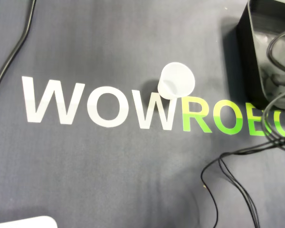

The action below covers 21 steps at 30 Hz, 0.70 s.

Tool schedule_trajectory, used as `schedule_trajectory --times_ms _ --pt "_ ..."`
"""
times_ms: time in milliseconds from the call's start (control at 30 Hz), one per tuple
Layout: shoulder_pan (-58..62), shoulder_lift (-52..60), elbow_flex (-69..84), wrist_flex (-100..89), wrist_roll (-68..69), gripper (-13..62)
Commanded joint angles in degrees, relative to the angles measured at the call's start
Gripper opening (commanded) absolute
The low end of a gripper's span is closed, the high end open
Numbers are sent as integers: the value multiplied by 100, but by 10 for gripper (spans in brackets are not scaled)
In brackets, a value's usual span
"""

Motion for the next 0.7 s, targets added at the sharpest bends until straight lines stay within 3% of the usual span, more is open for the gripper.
schedule_trajectory --times_ms 0,400,667 --pt "70 114 -369 -404 510 27" --pt "167 97 -114 -580 2206 27" --pt "167 105 167 -747 2303 27"
